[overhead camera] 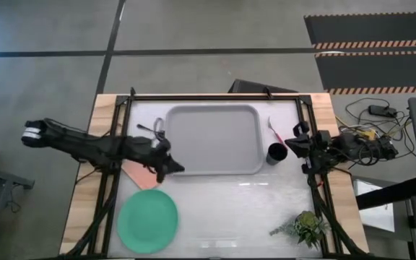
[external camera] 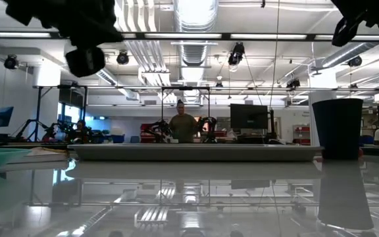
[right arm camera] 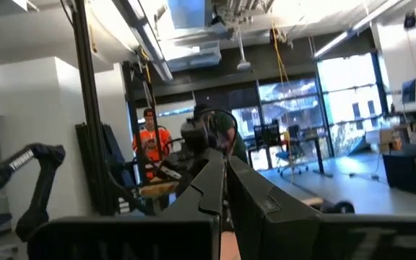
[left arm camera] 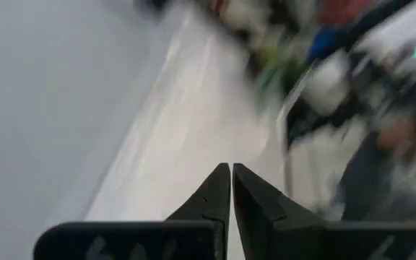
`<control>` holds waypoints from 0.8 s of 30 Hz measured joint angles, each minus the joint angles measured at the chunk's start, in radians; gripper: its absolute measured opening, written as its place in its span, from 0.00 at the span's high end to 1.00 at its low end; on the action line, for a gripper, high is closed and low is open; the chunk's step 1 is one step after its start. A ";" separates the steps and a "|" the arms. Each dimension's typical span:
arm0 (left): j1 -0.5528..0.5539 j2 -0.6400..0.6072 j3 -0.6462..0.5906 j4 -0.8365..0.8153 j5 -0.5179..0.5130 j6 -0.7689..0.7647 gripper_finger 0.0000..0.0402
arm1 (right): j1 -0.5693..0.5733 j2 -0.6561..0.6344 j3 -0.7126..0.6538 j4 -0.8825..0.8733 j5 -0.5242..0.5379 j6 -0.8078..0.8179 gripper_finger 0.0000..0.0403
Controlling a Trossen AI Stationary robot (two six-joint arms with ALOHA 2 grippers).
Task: Pick and place plate/cup/fork/spoon on tray
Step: Put the green plate on the gray serving tray
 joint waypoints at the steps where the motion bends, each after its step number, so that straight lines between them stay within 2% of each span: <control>1: -0.008 0.032 0.029 -0.090 0.029 -0.001 1.00 | 0.000 0.003 0.000 -0.011 0.000 0.018 0.98; 5: -0.045 0.152 0.123 -0.303 0.134 0.022 1.00 | 0.000 0.003 -0.001 -0.055 0.000 0.035 0.98; 12: -0.126 0.325 0.186 -0.326 0.302 0.098 1.00 | 0.000 0.003 -0.001 -0.096 0.000 0.036 0.98; 14: -0.149 0.353 0.200 -0.330 0.307 0.142 1.00 | 0.000 0.003 -0.001 -0.096 0.000 0.035 0.98; 17: -0.176 0.379 0.207 -0.332 0.306 0.295 1.00 | 0.000 0.003 -0.001 -0.103 0.000 0.024 0.98; 24: -0.186 0.372 0.210 -0.390 0.306 0.451 1.00 | 0.000 0.004 -0.002 -0.119 0.000 0.024 0.98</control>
